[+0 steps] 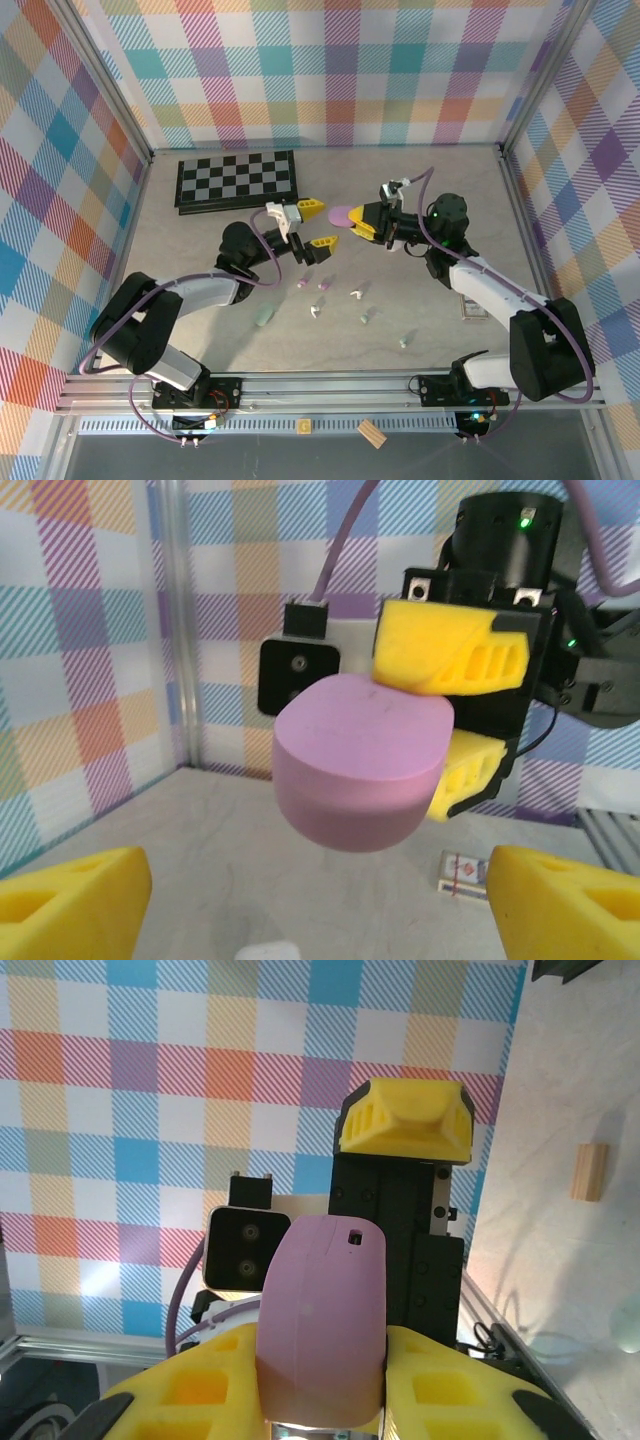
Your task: Insert the wireless bluetooth earbuds into the charging case
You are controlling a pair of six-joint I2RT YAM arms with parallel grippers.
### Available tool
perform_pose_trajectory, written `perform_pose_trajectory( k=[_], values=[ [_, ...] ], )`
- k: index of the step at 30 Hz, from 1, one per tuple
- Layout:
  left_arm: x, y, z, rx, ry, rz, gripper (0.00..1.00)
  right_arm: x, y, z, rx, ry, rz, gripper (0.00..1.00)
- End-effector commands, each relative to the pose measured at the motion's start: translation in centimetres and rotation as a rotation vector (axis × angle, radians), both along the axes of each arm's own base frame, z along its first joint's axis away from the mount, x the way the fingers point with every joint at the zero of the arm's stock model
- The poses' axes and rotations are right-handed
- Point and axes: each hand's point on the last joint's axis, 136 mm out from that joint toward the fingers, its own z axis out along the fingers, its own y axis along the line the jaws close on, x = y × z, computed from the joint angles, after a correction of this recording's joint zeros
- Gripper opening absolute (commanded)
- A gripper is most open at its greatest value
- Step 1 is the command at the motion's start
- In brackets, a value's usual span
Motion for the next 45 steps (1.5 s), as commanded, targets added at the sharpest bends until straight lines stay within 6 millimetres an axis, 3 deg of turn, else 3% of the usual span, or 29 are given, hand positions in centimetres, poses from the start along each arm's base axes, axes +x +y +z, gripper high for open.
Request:
perform_pose_trajectory(
  k=[1,11,31,35,39,45],
  values=[
    [-1.6,-0.2,4.0,-0.078,-0.115,-0.09,0.78,-1.3,-0.1,2.7,0.063,-0.059,0.013,0.13],
    [-2.5,-1.6,4.3,-0.074,-0.11,-0.179,0.63,-1.6,0.6,2.7,0.085,-0.052,0.012,0.13],
    [-3.3,-1.8,4.7,-0.071,-0.119,-0.216,0.39,-1.7,0.8,2.5,0.07,-0.042,0.019,0.13],
    [-3.6,-1.8,4.7,-0.068,-0.124,-0.226,0.37,-1.7,0.9,2.1,0.058,-0.033,0.021,0.13],
    [-3.9,-1.7,4.7,-0.066,-0.13,-0.235,0.42,-1.6,0.9,1.9,0.053,-0.024,0.024,0.13],
    [-4.0,-1.8,4.6,-0.061,-0.128,-0.244,0.38,-1.5,1.0,1.9,0.05,-0.024,0.025,0.13]
  ],
)
